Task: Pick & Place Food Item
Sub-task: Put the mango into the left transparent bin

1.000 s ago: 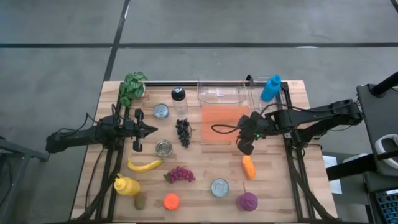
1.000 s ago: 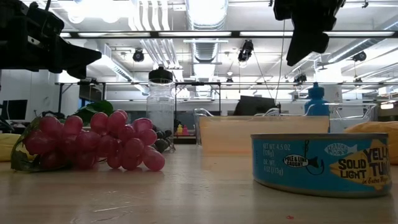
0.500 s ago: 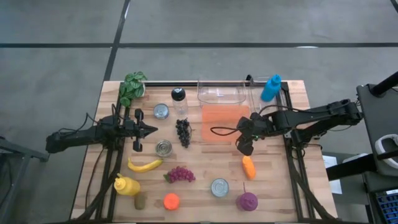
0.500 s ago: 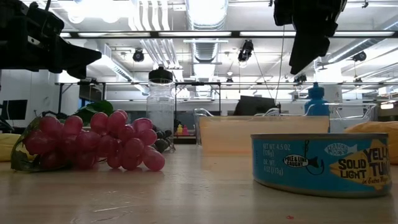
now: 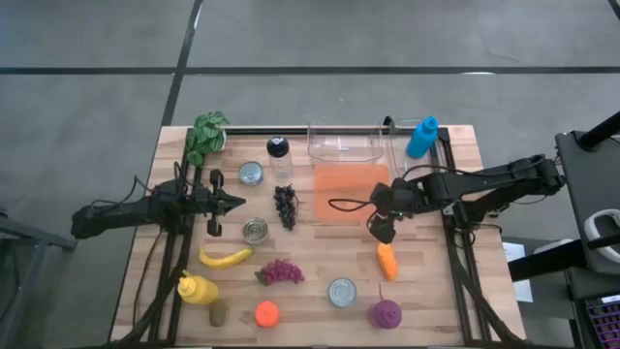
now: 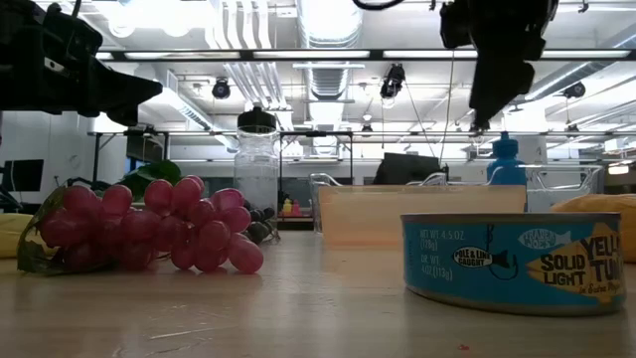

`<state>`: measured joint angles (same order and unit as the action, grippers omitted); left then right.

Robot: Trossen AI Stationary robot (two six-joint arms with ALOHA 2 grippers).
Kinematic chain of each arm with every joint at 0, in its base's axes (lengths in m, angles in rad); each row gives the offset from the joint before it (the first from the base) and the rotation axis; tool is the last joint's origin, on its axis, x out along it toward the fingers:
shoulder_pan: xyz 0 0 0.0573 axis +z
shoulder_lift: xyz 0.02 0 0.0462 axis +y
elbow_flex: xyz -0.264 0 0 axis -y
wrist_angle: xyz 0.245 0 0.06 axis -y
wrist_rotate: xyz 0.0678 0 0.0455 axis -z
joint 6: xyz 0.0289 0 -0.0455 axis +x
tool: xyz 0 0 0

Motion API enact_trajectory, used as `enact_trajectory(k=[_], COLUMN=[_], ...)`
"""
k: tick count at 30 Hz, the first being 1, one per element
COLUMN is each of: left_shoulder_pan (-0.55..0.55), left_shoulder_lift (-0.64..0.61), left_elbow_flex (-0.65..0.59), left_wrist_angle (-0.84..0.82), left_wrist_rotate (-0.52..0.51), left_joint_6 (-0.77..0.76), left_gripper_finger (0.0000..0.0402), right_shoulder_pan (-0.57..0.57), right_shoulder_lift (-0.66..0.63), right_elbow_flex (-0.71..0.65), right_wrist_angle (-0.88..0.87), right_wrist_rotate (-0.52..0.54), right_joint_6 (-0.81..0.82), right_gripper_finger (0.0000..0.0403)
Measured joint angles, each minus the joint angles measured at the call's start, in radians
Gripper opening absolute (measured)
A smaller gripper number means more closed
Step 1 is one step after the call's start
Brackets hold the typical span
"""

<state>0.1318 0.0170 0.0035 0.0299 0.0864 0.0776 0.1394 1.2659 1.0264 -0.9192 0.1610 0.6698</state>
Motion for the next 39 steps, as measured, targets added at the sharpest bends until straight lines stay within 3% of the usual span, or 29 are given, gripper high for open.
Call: enact_trajectory(k=[12, 16, 39], left_shoulder_pan=[0.0, 0.0, 0.0], left_shoulder_lift=[0.0, 0.0, 0.0], left_elbow_flex=[0.0, 0.0, 0.0], left_wrist_angle=[0.0, 0.0, 0.0], left_wrist_rotate=[0.0, 0.0, 0.0], left_joint_6=[0.0, 0.0, 0.0], left_gripper_finger=[0.0006, 0.0006, 0.0006], right_shoulder_pan=[0.0, 0.001, 0.117], right_shoulder_lift=[0.007, 0.016, 0.274], right_elbow_flex=[-0.04, -0.052, -0.064], right_wrist_angle=[-0.079, -0.074, -0.055], right_wrist_rotate=[-0.078, -0.141, -0.219], right_joint_6=[0.276, 0.357, 0.58], right_gripper_finger=[0.0325, 0.0322, 0.0287])
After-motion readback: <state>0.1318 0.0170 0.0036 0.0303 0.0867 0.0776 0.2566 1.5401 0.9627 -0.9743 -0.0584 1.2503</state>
